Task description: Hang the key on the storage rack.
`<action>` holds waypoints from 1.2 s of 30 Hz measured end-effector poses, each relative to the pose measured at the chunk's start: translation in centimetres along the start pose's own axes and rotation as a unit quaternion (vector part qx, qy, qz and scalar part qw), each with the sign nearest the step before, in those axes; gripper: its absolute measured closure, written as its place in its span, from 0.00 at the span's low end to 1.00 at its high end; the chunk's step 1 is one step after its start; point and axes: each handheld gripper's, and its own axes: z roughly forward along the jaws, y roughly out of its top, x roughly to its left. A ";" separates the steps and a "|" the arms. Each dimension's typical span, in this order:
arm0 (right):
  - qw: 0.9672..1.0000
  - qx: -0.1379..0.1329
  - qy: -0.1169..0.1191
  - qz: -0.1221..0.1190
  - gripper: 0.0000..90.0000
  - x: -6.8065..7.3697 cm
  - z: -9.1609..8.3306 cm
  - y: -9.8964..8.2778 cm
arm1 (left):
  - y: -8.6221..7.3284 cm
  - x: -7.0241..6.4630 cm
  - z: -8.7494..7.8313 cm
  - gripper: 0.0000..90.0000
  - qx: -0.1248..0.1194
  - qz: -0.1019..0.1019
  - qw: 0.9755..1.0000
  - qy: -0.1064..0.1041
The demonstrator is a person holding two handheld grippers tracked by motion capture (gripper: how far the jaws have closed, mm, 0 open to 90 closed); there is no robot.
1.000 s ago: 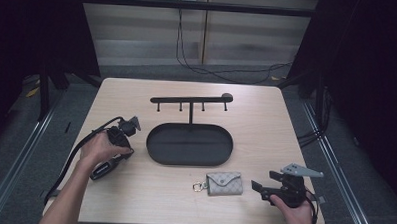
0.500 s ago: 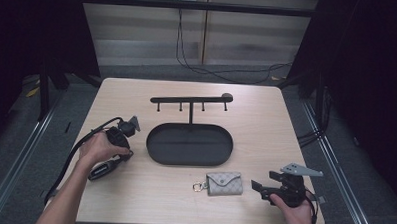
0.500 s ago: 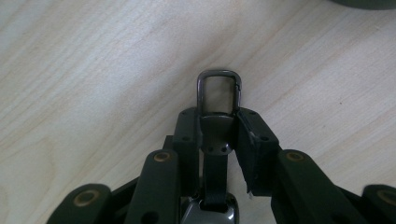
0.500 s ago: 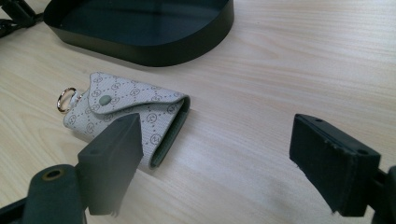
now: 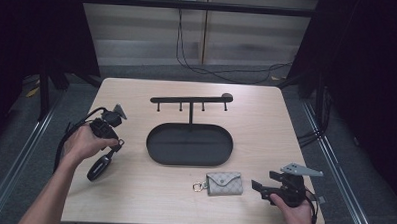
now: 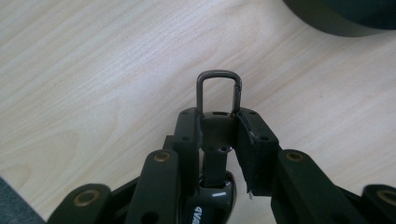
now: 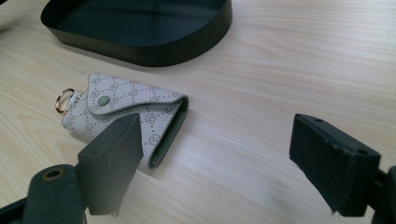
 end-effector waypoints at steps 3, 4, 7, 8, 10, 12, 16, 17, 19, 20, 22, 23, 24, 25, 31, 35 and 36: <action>1.000 0.000 0.000 0.000 0.19 0.0 0.0 0.0 | -0.2 0.2 -1.1 0.79 -0.010 -0.007 1.000 0.007; 1.000 -0.001 0.000 0.001 0.19 0.0 0.0 0.0 | -0.3 0.1 -1.8 0.79 -0.017 -0.007 1.000 0.004; 1.000 -0.001 0.000 0.002 0.19 0.0 0.0 0.0 | -0.4 0.1 -2.7 0.79 -0.024 -0.009 1.000 0.010; 1.000 -0.001 0.000 0.002 0.19 0.0 0.0 0.0 | -0.4 0.1 -3.1 0.79 -0.024 -0.011 1.000 0.010; 1.000 0.000 0.000 0.002 0.19 0.0 0.0 0.0 | -0.5 0.3 -3.7 0.79 -0.029 -0.018 0.999 0.015; 1.000 0.001 -0.001 0.003 0.19 0.0 0.0 0.0 | -0.5 0.6 -4.2 0.79 -0.032 -0.021 0.999 0.013; 1.000 0.001 -0.002 0.005 0.19 -0.1 0.0 0.0 | -0.8 0.3 -5.2 0.79 -0.036 -0.013 0.999 0.018; 1.000 0.001 -0.002 0.005 0.19 -0.1 0.0 0.0 | -0.8 0.3 -5.2 0.79 -0.036 -0.013 0.999 0.018; 1.000 0.003 -0.002 0.005 0.19 -0.1 0.0 0.0 | -0.8 0.2 -5.9 0.79 -0.039 -0.011 0.999 0.018; 1.000 0.003 -0.002 0.005 0.19 -0.1 0.0 0.0 | -0.8 0.2 -5.9 0.79 -0.039 -0.011 0.999 0.018; 1.000 0.002 -0.002 0.005 0.19 -0.1 0.0 0.0 | -0.8 0.1 -6.4 0.79 -0.039 -0.009 0.999 0.021; 1.000 0.002 -0.002 0.005 0.19 -0.1 0.0 0.0 | -0.8 0.1 -6.6 0.79 -0.040 -0.009 0.999 0.022; 1.000 0.001 -0.002 0.006 0.19 -0.1 0.0 0.0 | -0.8 0.0 -6.8 0.79 -0.042 -0.012 0.999 0.020; 1.000 0.002 -0.002 0.008 0.19 -0.1 0.0 0.0 | -0.8 -0.2 -7.2 0.79 -0.045 -0.012 0.999 0.024; 1.000 0.003 -0.001 0.007 0.19 -0.1 0.0 0.0 | -0.7 -0.7 -7.9 0.79 -0.051 -0.010 0.998 0.023; 1.000 0.003 -0.002 0.008 0.19 -0.1 0.0 0.0 | -0.4 -1.3 -8.6 0.79 -0.051 -0.005 0.998 0.023; 1.000 0.003 -0.002 0.008 0.19 -0.1 0.0 0.0 | -0.4 -1.3 -8.6 0.79 -0.051 -0.005 0.998 0.023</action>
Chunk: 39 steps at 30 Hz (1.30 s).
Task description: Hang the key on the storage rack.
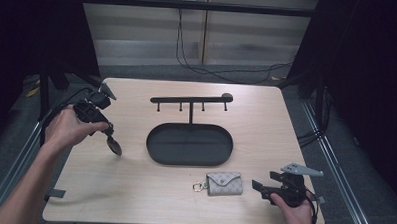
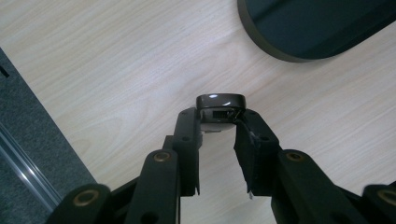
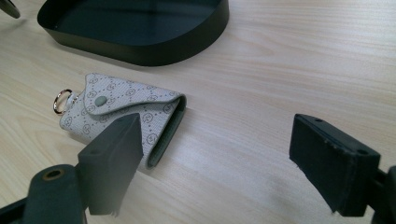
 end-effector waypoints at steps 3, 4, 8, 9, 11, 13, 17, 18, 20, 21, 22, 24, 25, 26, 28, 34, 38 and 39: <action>1.000 0.001 -0.002 0.003 0.19 0.0 0.0 0.0 | 0.2 -0.4 -0.6 0.79 0.000 0.000 1.000 0.000; 1.000 0.002 -0.002 0.004 0.19 0.0 0.0 0.0 | 0.3 -0.3 -0.7 0.79 -0.003 0.003 1.000 0.001; 1.000 0.001 -0.001 0.003 0.19 0.0 0.0 0.0 | 0.5 -0.1 -0.9 0.79 -0.001 -0.001 1.000 -0.004; 1.000 0.001 -0.001 0.002 0.19 0.0 0.0 0.0 | 0.6 -0.1 -1.0 0.79 -0.001 -0.005 1.000 -0.006; 1.000 0.001 -0.001 0.002 0.19 0.0 0.0 0.0 | 0.6 -0.2 -1.0 0.79 0.001 -0.003 1.000 -0.004; 1.000 0.002 -0.002 0.002 0.19 0.0 0.0 0.0 | 0.9 -0.5 -1.3 0.79 0.000 -0.003 1.000 -0.002; 1.000 0.003 -0.002 0.001 0.19 0.0 0.0 0.0 | 1.2 -0.8 -1.7 0.79 0.004 0.000 1.000 0.001; 1.000 0.002 -0.002 0.001 0.19 0.0 0.0 0.0 | 1.3 -0.9 -1.9 0.79 0.006 0.003 1.000 0.002; 1.000 0.003 -0.002 0.002 0.19 0.0 0.0 0.0 | 1.6 -1.2 -2.5 0.79 0.003 -0.001 1.000 0.003; 1.000 0.003 -0.002 0.001 0.19 0.0 0.0 0.0 | 1.7 -1.3 -2.7 0.79 0.005 -0.001 1.000 0.000; 1.000 0.003 -0.002 0.001 0.19 0.0 0.0 0.0 | 1.7 -1.3 -2.7 0.79 0.005 -0.001 1.000 0.000; 1.000 0.003 -0.002 0.001 0.19 0.0 0.0 0.0 | 1.8 -1.4 -3.0 0.79 0.011 -0.002 1.000 -0.002; 1.000 0.003 -0.002 0.001 0.19 0.0 0.0 0.0 | 2.0 -1.4 -3.3 0.79 0.008 -0.002 1.000 -0.008; 1.000 0.003 -0.002 0.001 0.19 0.0 0.0 0.0 | 2.0 -1.4 -3.3 0.79 0.008 -0.002 1.000 -0.008; 1.000 0.003 -0.001 0.002 0.19 0.0 0.0 0.0 | 2.2 -1.5 -3.4 0.79 0.013 -0.002 1.000 -0.009; 1.000 0.003 -0.001 0.001 0.19 0.0 0.0 0.0 | 2.7 -1.8 -3.5 0.79 0.028 -0.003 0.999 -0.015; 1.000 0.003 -0.001 0.002 0.19 0.0 0.0 0.0 | 3.1 -2.2 -3.5 0.79 0.035 -0.010 0.999 -0.017; 1.000 0.004 -0.002 0.001 0.19 0.0 0.0 0.0 | 3.3 -2.4 -3.6 0.79 0.036 -0.007 0.999 -0.017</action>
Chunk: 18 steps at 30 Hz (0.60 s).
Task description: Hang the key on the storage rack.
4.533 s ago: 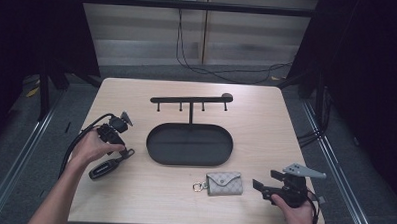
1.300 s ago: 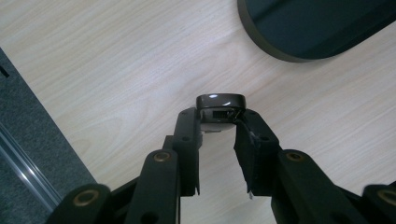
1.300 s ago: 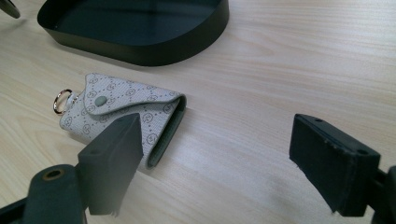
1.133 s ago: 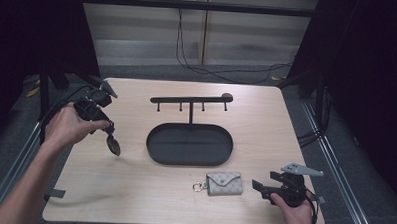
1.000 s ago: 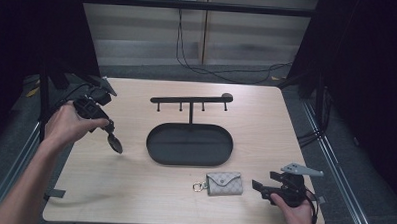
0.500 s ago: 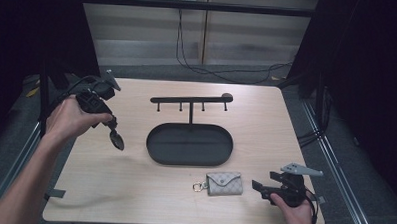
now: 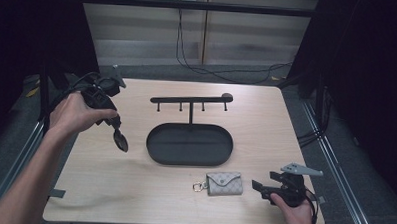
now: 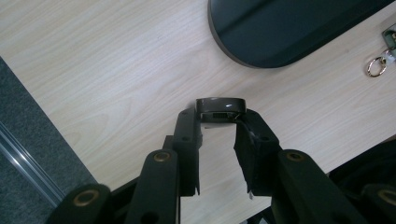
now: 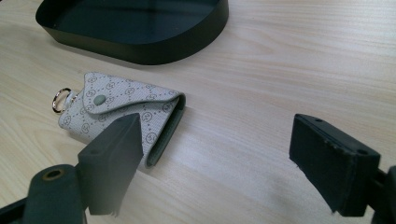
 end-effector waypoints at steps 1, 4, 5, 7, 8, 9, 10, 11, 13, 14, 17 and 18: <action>1.000 0.000 0.001 0.000 0.19 0.0 0.0 0.0 | 0.1 -0.2 0.0 0.79 -0.002 0.002 1.000 0.001; 1.000 0.000 0.001 0.000 0.19 0.0 0.0 0.0 | 0.3 -0.5 0.0 0.79 0.000 0.007 1.000 0.006; 1.000 0.000 0.003 0.000 0.19 0.0 0.0 0.0 | 0.6 -0.9 0.1 0.79 0.005 0.013 1.000 0.004; 1.000 -0.003 0.004 -0.003 0.19 0.0 -0.1 0.0 | 0.7 -1.0 0.2 0.79 0.005 0.012 1.000 0.003; 1.000 -0.003 0.004 -0.003 0.19 0.0 -0.1 0.0 | 1.0 -1.3 0.1 0.79 0.006 0.016 1.000 0.006; 1.000 -0.003 0.004 -0.003 0.19 0.0 -0.1 0.0 | 1.0 -1.3 0.1 0.79 0.006 0.016 1.000 0.006; 1.000 -0.003 0.004 -0.002 0.19 0.0 -0.1 0.0 | 1.1 -1.5 0.1 0.79 0.006 0.017 1.000 0.005; 1.000 -0.003 0.004 -0.002 0.19 0.0 -0.1 0.0 | 1.1 -1.6 0.0 0.79 0.006 0.016 1.000 0.003; 1.000 -0.002 0.004 -0.002 0.19 0.0 -0.1 0.0 | 1.4 -1.9 -0.3 0.79 0.001 0.017 1.000 0.003; 1.000 -0.002 0.004 -0.003 0.19 0.0 -0.1 0.0 | 1.5 -1.9 -0.3 0.79 0.002 0.019 1.000 0.004; 1.000 -0.002 0.004 -0.003 0.19 0.0 -0.1 0.0 | 1.7 -2.1 -0.3 0.79 0.006 0.020 1.000 0.009; 1.000 -0.002 0.004 -0.002 0.19 0.0 -0.1 0.0 | 1.9 -2.3 -0.3 0.79 0.004 0.023 1.000 0.006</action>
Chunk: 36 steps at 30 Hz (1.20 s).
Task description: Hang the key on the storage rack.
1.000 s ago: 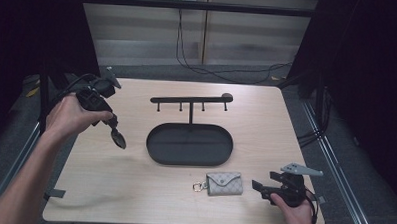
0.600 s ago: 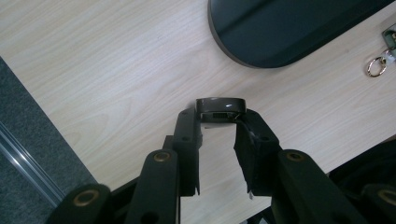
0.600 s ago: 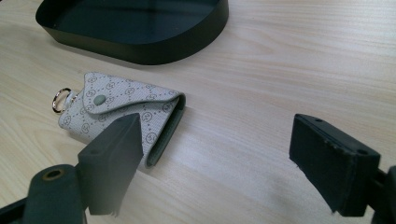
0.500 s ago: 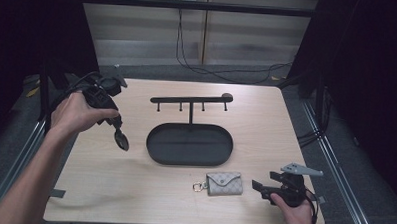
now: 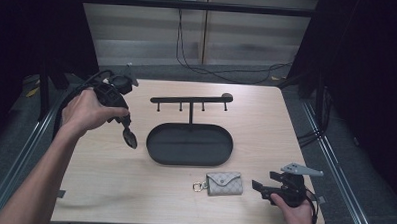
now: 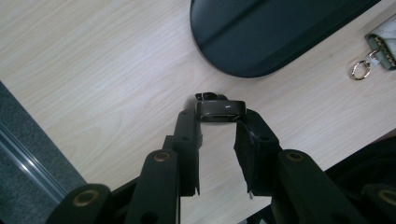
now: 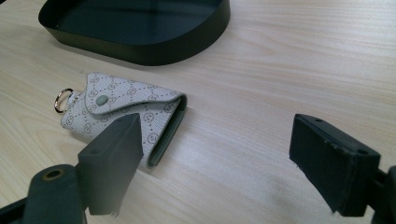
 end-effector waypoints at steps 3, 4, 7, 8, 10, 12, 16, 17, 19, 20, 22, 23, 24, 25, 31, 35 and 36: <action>1.000 0.001 0.000 -0.001 0.19 0.0 0.0 0.0 | 0.3 -0.3 0.1 0.79 -0.001 0.000 1.000 0.001; 1.000 0.000 0.000 -0.001 0.19 0.0 0.0 0.0 | 0.5 -0.5 0.1 0.79 -0.001 -0.001 1.000 -0.003; 1.000 0.001 0.001 -0.002 0.19 0.0 0.0 0.0 | 1.0 -0.8 0.3 0.79 0.000 0.003 1.000 -0.008; 1.000 0.001 0.001 -0.002 0.19 0.0 0.0 0.0 | 1.1 -0.9 0.4 0.79 0.001 0.001 1.000 -0.011; 1.000 0.001 0.001 -0.002 0.19 0.0 0.0 0.0 | 1.5 -1.2 0.5 0.79 0.000 0.002 1.000 -0.011; 1.000 0.001 0.001 -0.003 0.19 0.0 0.0 0.0 | 1.7 -1.4 0.7 0.79 0.001 0.004 1.000 -0.010; 1.000 0.002 0.002 -0.002 0.19 0.0 0.0 0.0 | 2.4 -1.8 0.9 0.79 0.005 0.009 1.000 -0.015; 1.000 0.002 0.002 -0.002 0.19 0.0 0.0 0.0 | 2.4 -1.8 0.9 0.79 0.005 0.009 1.000 -0.015; 1.000 0.001 0.003 -0.004 0.19 0.0 0.0 0.0 | 3.0 -2.3 1.1 0.79 0.006 0.009 1.000 -0.013; 1.000 0.001 0.003 -0.004 0.19 0.0 0.0 0.0 | 3.0 -2.3 1.1 0.79 0.006 0.009 1.000 -0.013; 1.000 0.002 0.004 -0.004 0.19 0.0 0.0 0.0 | 3.3 -2.5 1.2 0.79 0.007 0.013 1.000 -0.009; 1.000 0.002 0.005 -0.004 0.19 0.0 0.0 0.0 | 3.6 -2.8 1.4 0.79 0.009 0.013 1.000 -0.006; 1.000 0.002 0.005 -0.003 0.19 0.0 0.0 0.0 | 3.6 -2.8 1.4 0.79 0.009 0.013 1.000 -0.006; 1.000 0.003 0.006 -0.004 0.19 0.0 0.0 0.0 | 4.0 -2.9 1.6 0.79 0.012 0.012 1.000 -0.007; 1.000 0.004 0.007 -0.006 0.19 0.0 0.0 0.0 | 5.0 -2.9 2.1 0.79 0.013 0.003 1.000 -0.008; 1.000 0.006 0.008 -0.004 0.19 -0.1 0.0 0.0 | 6.4 -3.1 2.7 0.79 0.019 0.002 1.000 -0.010; 1.000 0.006 0.008 -0.004 0.19 0.0 0.0 0.0 | 6.4 -3.1 2.7 0.79 0.019 0.002 1.000 -0.010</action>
